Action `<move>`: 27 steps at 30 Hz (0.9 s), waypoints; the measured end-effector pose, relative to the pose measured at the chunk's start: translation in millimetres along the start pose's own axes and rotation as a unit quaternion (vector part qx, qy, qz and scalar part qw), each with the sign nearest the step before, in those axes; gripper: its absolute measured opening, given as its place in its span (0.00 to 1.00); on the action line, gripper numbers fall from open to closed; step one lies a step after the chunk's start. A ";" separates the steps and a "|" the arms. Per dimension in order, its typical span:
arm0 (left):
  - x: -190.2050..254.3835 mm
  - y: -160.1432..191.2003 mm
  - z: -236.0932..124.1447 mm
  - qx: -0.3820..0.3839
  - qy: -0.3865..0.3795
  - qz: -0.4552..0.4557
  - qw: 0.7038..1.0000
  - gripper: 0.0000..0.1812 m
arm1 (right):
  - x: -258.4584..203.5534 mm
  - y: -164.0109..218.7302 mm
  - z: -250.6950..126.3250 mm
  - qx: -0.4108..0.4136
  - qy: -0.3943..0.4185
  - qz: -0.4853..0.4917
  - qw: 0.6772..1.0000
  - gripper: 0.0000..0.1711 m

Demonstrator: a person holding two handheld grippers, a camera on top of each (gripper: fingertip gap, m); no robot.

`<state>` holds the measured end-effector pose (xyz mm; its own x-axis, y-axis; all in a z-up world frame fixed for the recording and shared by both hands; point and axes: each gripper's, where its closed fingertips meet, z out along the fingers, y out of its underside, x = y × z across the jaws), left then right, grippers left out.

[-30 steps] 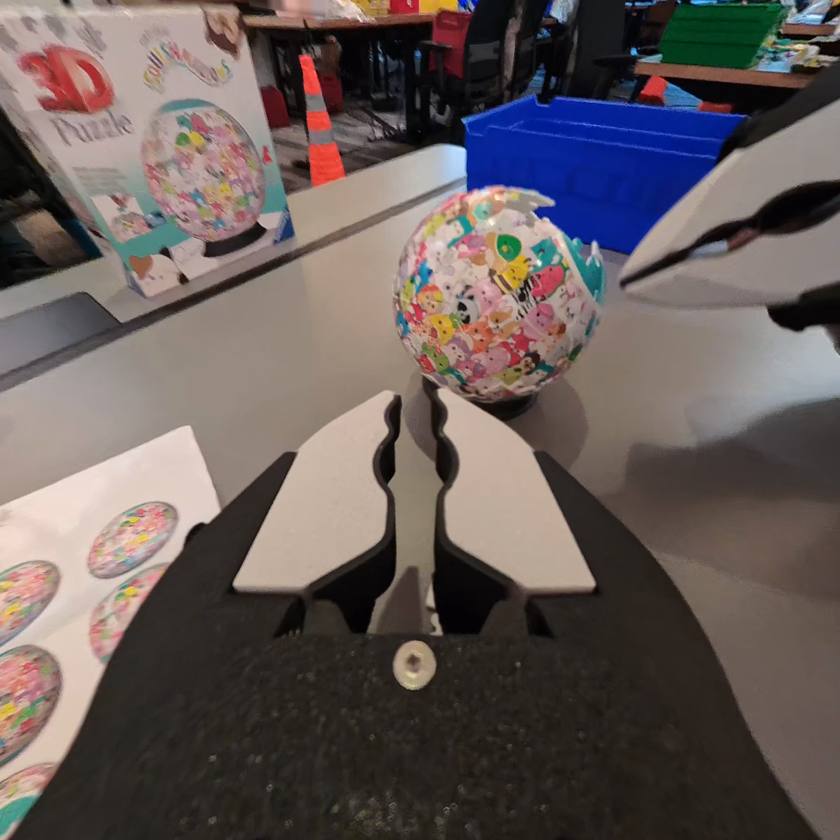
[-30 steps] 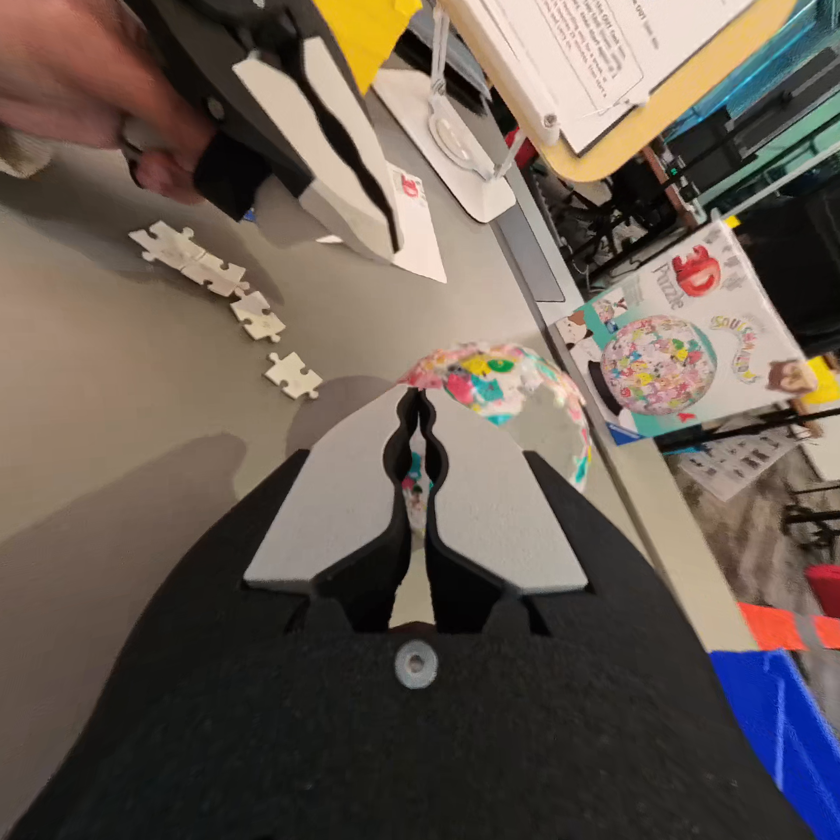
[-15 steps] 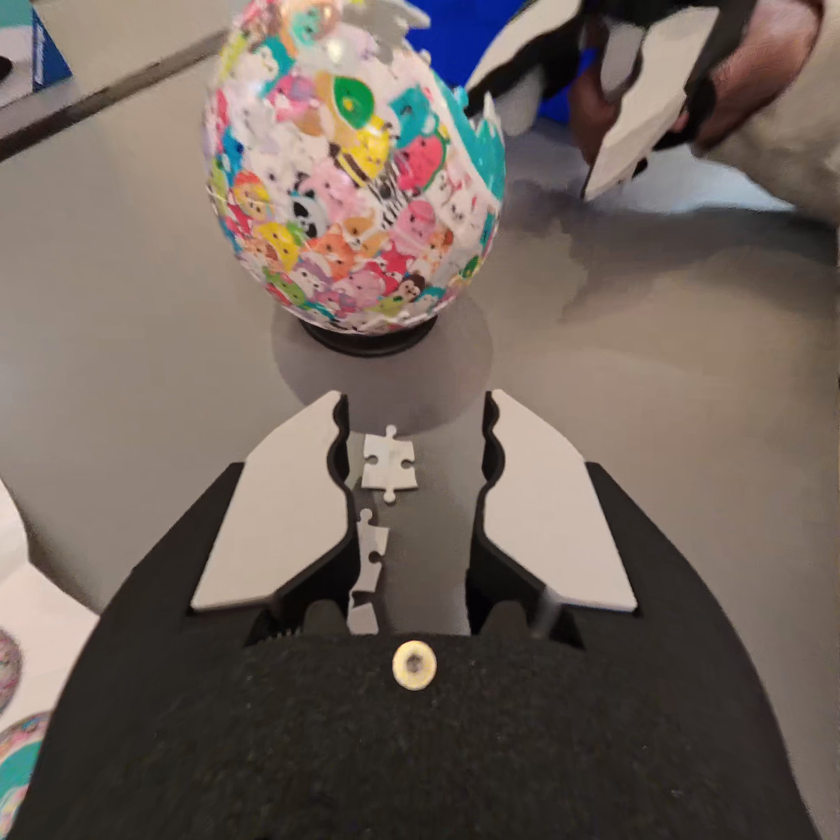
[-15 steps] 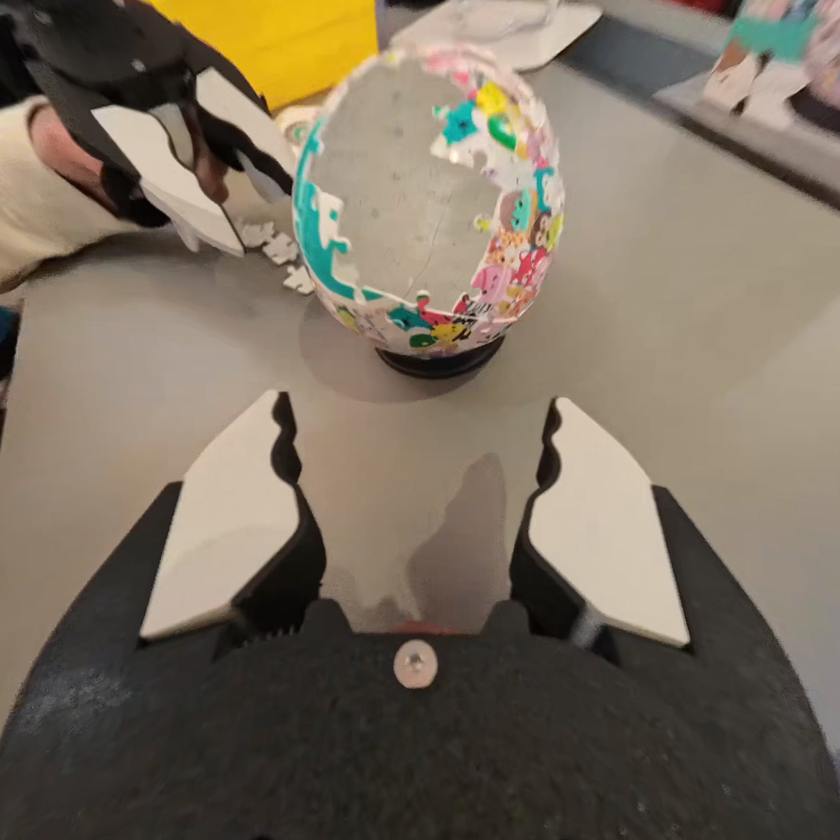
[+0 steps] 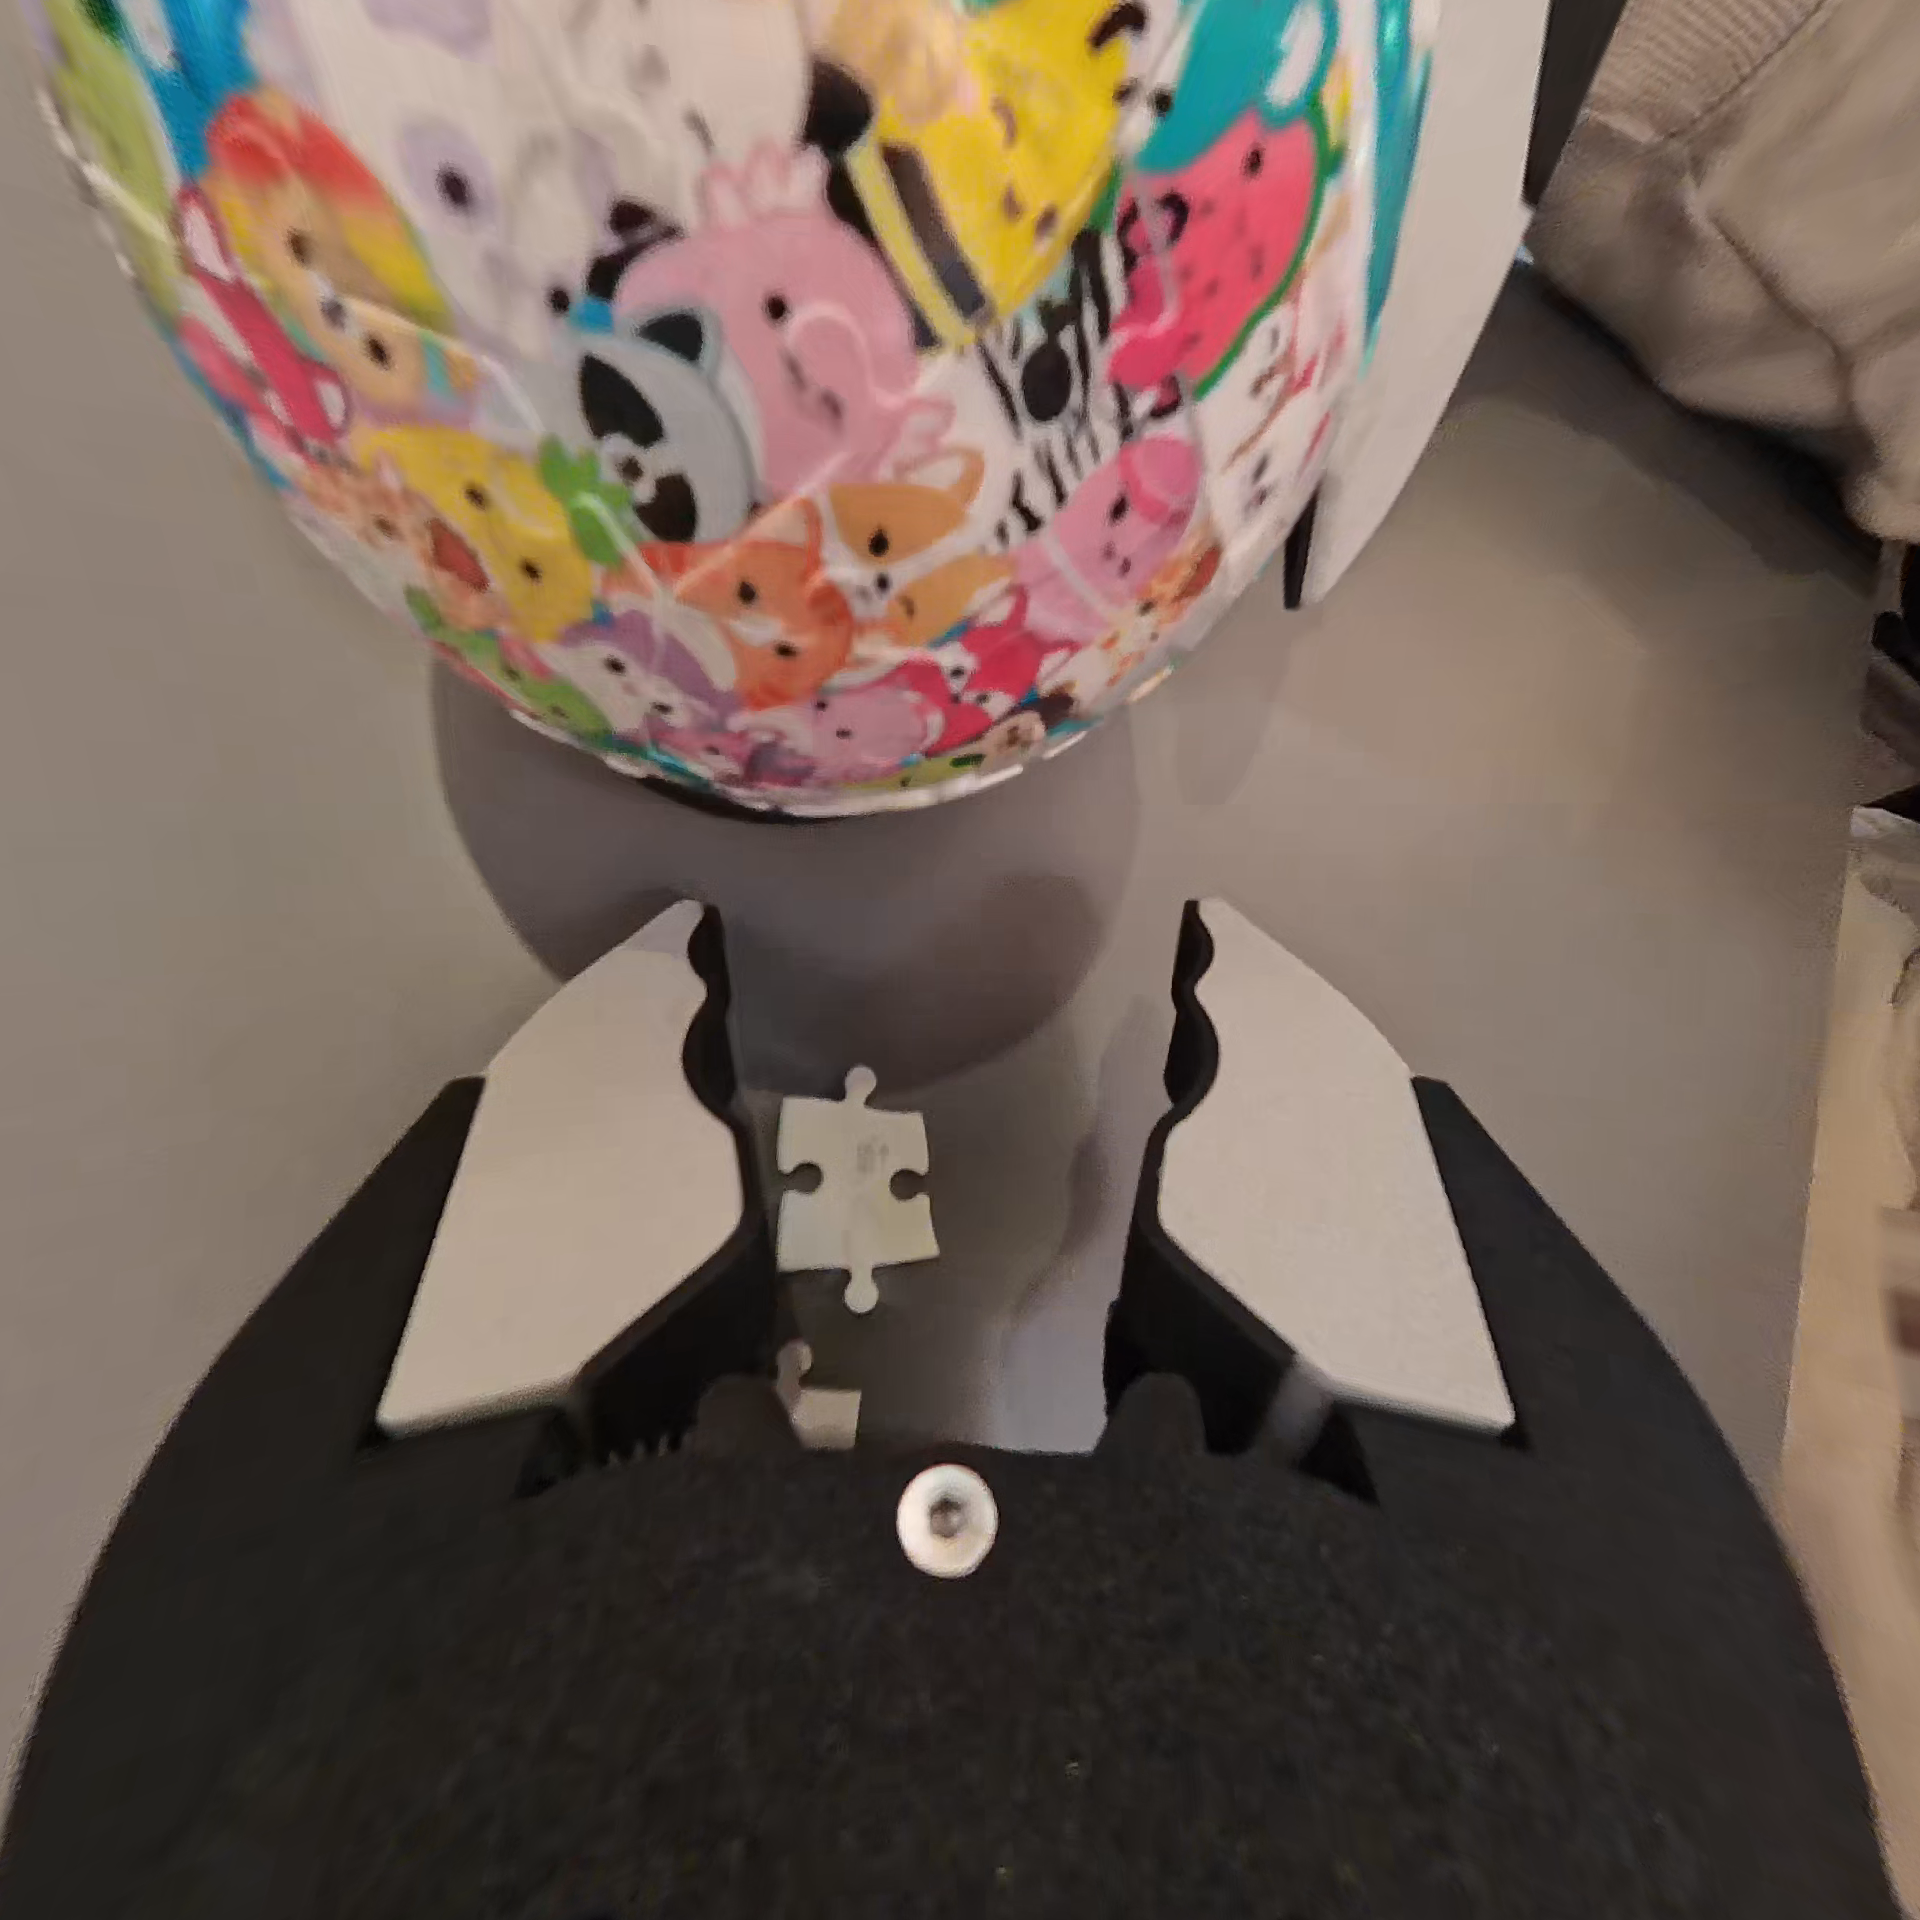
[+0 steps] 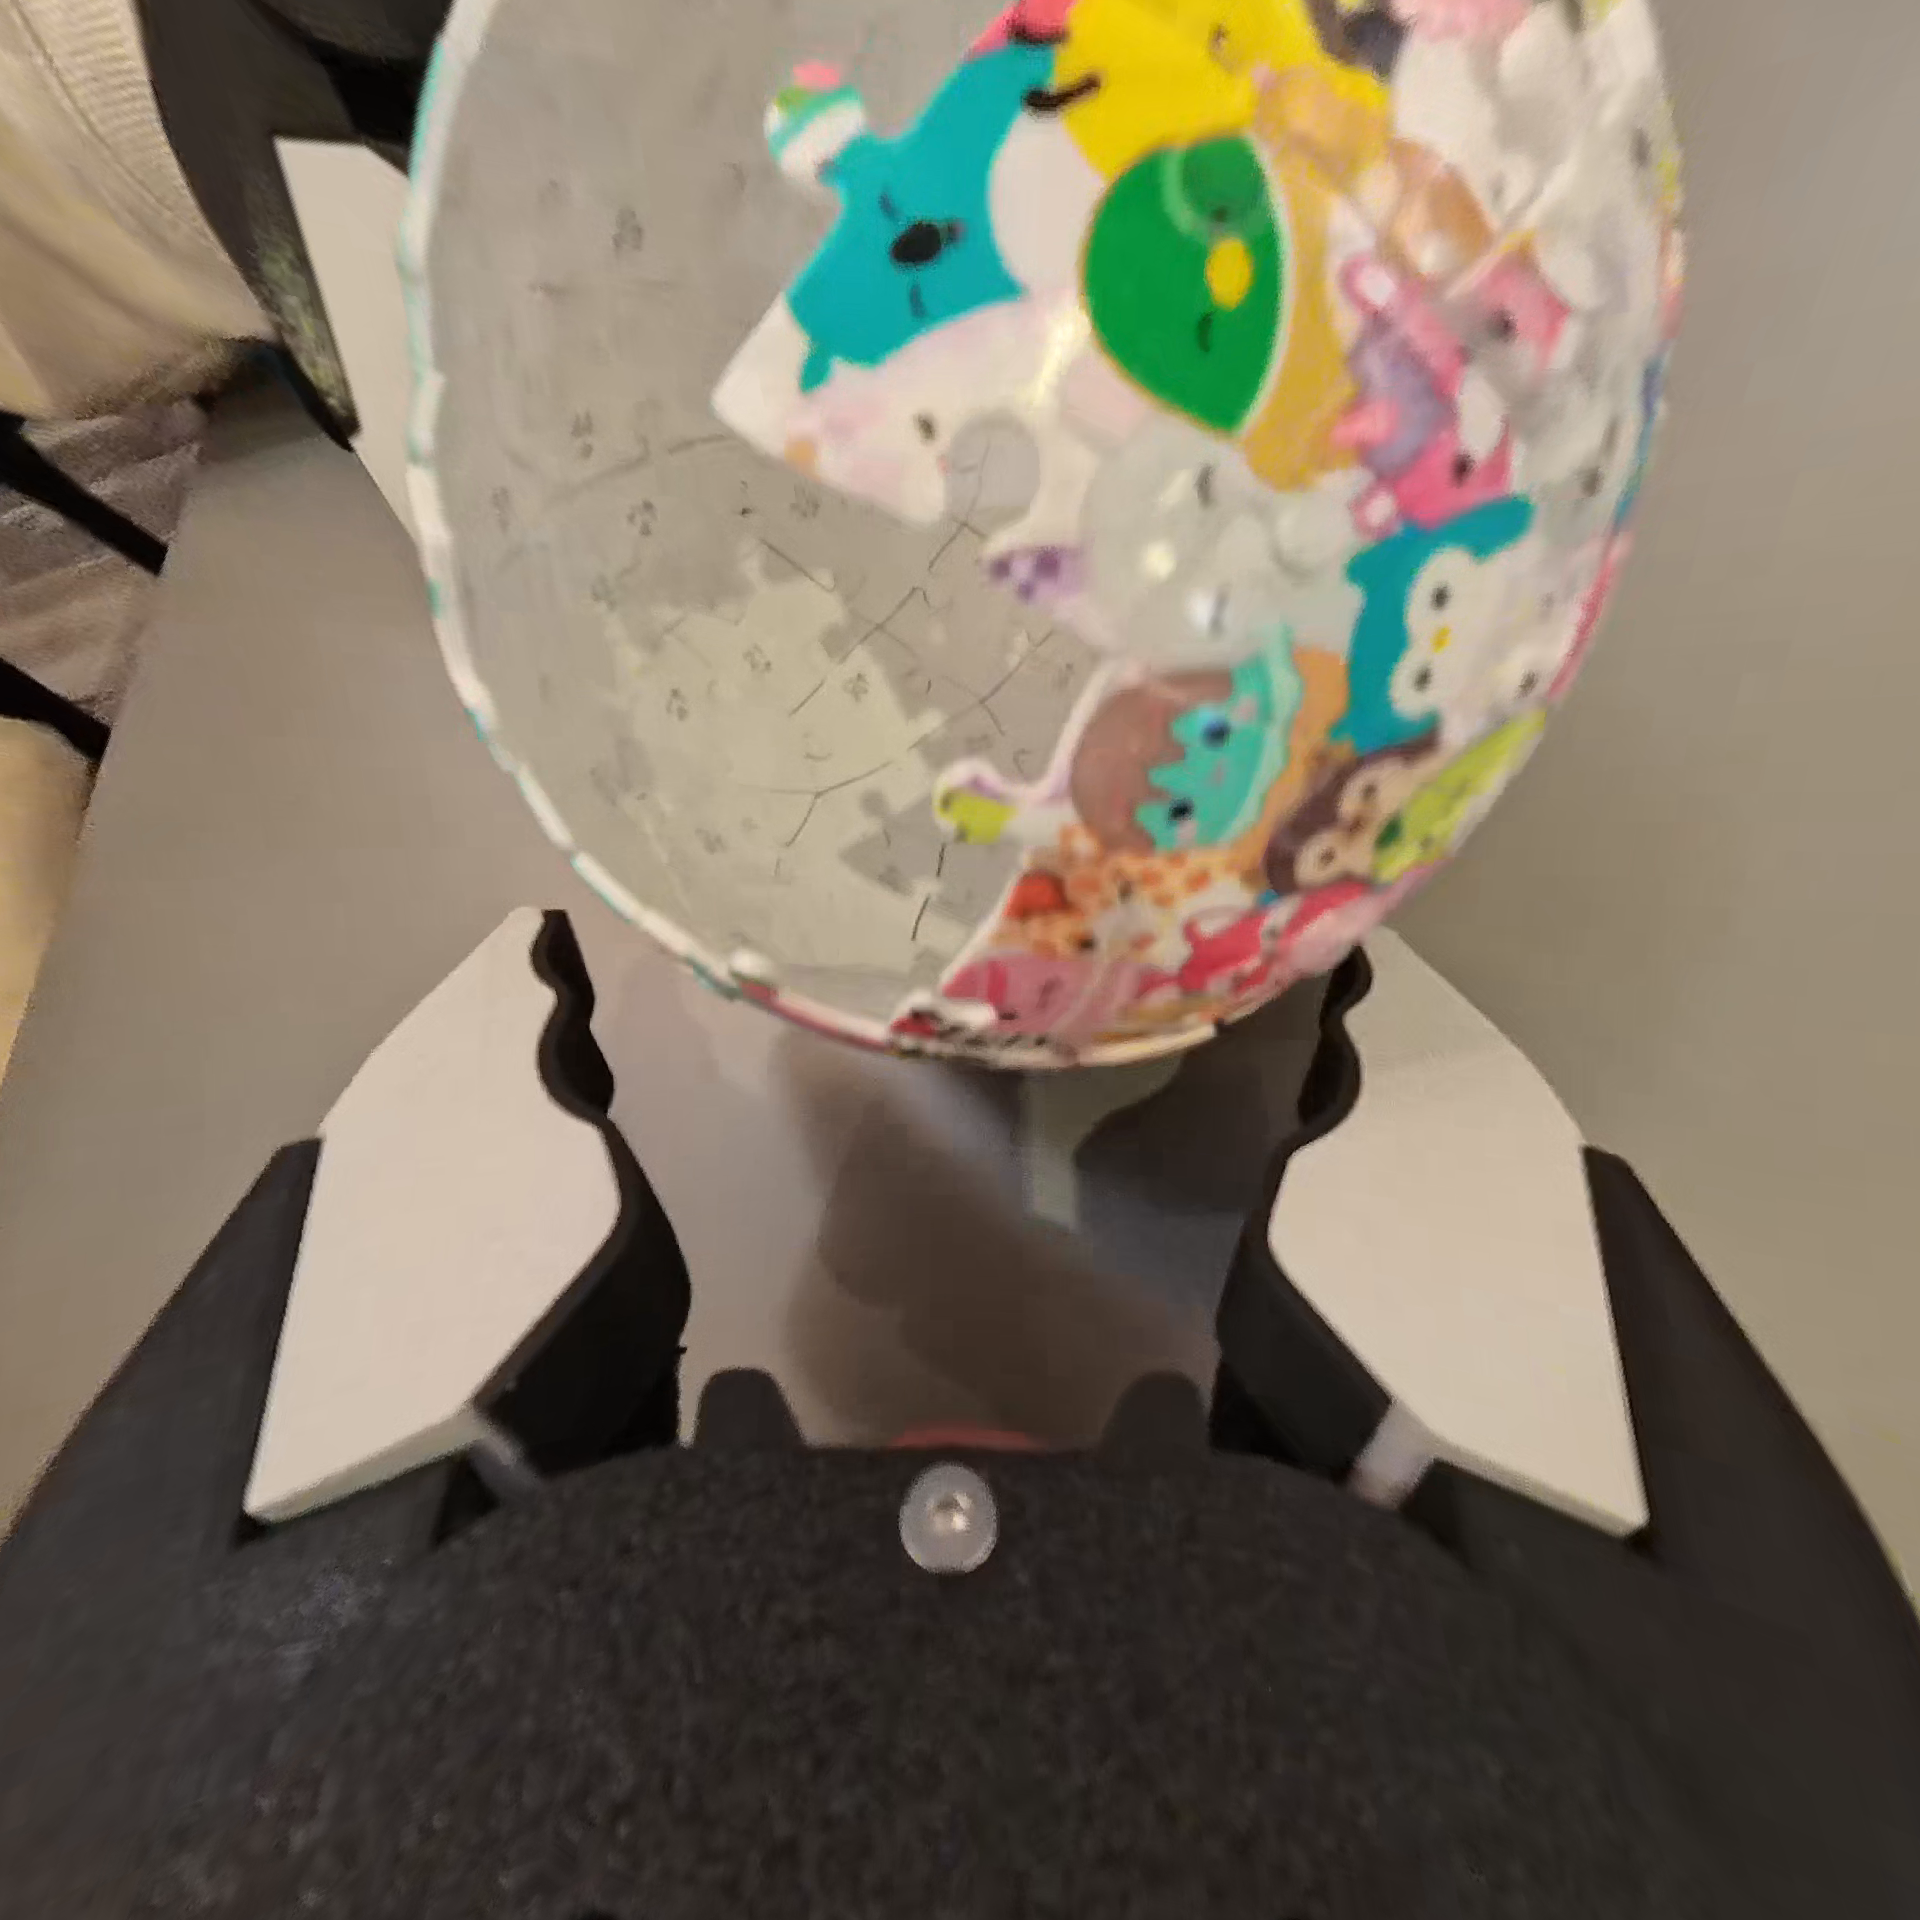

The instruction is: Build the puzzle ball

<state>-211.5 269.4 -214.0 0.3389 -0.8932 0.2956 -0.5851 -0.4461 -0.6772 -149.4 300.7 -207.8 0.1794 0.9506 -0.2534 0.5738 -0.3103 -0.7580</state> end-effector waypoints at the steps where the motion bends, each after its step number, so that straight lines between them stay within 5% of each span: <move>1: 0.4 -1.9 2.8 0.002 0.002 0.002 1.000 0.45 | -1.1 -1.4 2.9 -0.004 -0.010 -0.002 1.000 0.76; 18: 31.8 22.3 -6.1 -0.031 0.014 0.042 0.999 0.46 | -80.3 21.1 19.2 -0.032 -0.009 0.006 0.999 0.76; 23: 22.5 49.3 -76.4 -0.028 -0.051 0.044 0.997 0.40 | -76.8 36.1 -2.5 -0.043 0.078 0.027 0.996 0.68; 27: 8.0 86.0 -150.3 -0.008 -0.183 0.019 0.983 0.41 | -93.0 29.9 -31.8 0.040 0.166 0.028 0.985 0.57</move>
<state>-369.9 215.4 -168.6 0.5577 -0.8300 0.0060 -0.6124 -0.4163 -0.6721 -123.5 203.4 -187.8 0.4674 0.8788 -0.0956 0.4927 -0.3488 -0.7972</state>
